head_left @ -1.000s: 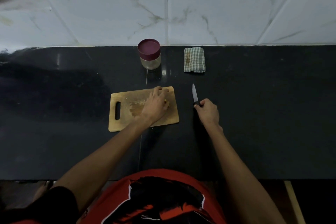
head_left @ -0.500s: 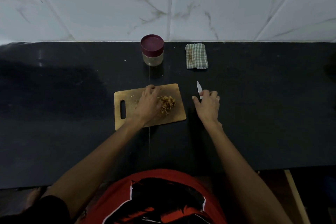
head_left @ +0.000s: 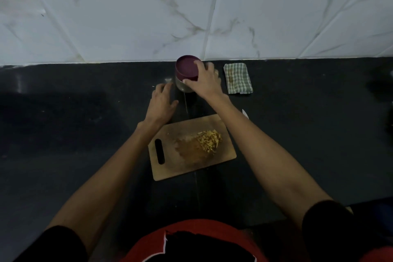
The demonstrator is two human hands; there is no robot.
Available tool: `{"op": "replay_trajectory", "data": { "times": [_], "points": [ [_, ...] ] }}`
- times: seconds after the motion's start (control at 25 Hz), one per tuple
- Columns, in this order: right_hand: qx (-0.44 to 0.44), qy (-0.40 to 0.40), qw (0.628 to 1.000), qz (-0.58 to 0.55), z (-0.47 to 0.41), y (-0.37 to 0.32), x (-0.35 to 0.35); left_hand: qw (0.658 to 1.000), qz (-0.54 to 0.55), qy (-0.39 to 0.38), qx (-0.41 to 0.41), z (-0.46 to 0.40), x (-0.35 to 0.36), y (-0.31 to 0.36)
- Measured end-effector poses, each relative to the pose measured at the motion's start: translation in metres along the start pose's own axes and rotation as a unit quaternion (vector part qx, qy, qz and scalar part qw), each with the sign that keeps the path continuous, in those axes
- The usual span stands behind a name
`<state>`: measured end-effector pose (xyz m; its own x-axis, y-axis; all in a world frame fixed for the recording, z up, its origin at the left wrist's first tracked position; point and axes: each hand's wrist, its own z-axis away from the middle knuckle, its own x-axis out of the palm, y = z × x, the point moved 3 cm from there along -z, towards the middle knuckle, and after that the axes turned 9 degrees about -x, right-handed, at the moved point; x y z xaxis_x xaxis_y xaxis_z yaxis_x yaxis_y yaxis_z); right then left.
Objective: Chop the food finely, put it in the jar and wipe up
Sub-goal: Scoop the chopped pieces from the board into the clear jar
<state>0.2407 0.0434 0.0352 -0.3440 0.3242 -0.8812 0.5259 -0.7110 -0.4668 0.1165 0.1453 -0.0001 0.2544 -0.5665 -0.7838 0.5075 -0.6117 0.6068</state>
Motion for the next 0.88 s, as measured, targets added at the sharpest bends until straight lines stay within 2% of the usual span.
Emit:
{"op": "replay_trajectory", "data": {
  "times": [0.24,0.4,0.48,0.56,0.64,0.76,0.8,0.88],
  "points": [
    [0.06,-0.027,0.997,0.044,-0.054,-0.021,0.017,0.999,0.028,-0.035,-0.006,-0.019,-0.002,-0.015],
    [0.042,-0.022,0.997,0.059,-0.056,-0.022,0.021,0.998,0.032,-0.044,-0.024,-0.007,-0.002,-0.026],
    [0.03,-0.001,0.999,0.042,-0.047,-0.021,0.014,0.998,0.047,-0.018,-0.032,0.007,-0.006,-0.027],
    [0.02,0.019,0.998,-0.049,-0.026,-0.021,0.004,0.994,0.095,0.009,-0.053,0.027,-0.012,-0.03],
    [0.013,0.023,0.978,-0.206,0.011,-0.019,-0.005,0.967,0.231,-0.002,-0.108,0.05,-0.016,-0.035],
    [0.042,-0.027,0.915,-0.4,0.08,-0.007,-0.008,0.866,0.466,-0.064,-0.171,0.087,-0.011,-0.031],
    [0.061,-0.049,0.894,-0.441,0.1,-0.002,-0.006,0.839,0.509,-0.089,-0.171,0.099,-0.009,-0.026],
    [0.097,-0.08,0.856,-0.502,0.132,0.006,-0.003,0.815,0.544,-0.131,-0.152,0.116,-0.005,-0.015]
  ]
}}
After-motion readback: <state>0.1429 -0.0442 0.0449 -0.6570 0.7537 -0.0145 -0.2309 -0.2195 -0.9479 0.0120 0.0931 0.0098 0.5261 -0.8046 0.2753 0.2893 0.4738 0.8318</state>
